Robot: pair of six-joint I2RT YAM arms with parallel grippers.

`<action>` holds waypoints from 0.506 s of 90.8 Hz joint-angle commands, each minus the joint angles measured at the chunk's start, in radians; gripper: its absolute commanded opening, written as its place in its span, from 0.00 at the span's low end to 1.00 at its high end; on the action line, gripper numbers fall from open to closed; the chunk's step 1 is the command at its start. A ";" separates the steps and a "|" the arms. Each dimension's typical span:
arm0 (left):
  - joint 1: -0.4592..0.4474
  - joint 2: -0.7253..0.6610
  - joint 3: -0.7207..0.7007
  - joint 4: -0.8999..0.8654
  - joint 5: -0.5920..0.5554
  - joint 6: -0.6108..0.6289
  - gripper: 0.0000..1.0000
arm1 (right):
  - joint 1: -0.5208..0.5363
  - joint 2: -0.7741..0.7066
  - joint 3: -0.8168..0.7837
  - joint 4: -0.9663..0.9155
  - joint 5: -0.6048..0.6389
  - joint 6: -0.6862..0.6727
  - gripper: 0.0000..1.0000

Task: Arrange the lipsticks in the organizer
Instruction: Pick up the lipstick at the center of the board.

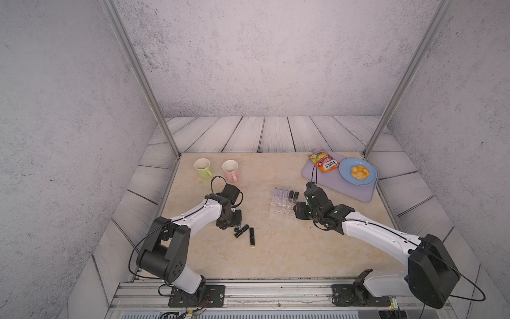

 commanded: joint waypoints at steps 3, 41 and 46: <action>-0.016 0.035 0.033 -0.008 -0.057 0.014 0.48 | 0.007 0.011 0.013 0.009 -0.015 0.014 0.52; -0.046 0.127 0.042 0.034 -0.039 -0.007 0.38 | 0.008 0.005 -0.003 0.015 -0.019 0.016 0.52; -0.054 0.132 0.038 0.035 -0.041 -0.010 0.37 | 0.007 0.005 -0.003 0.016 -0.020 0.017 0.52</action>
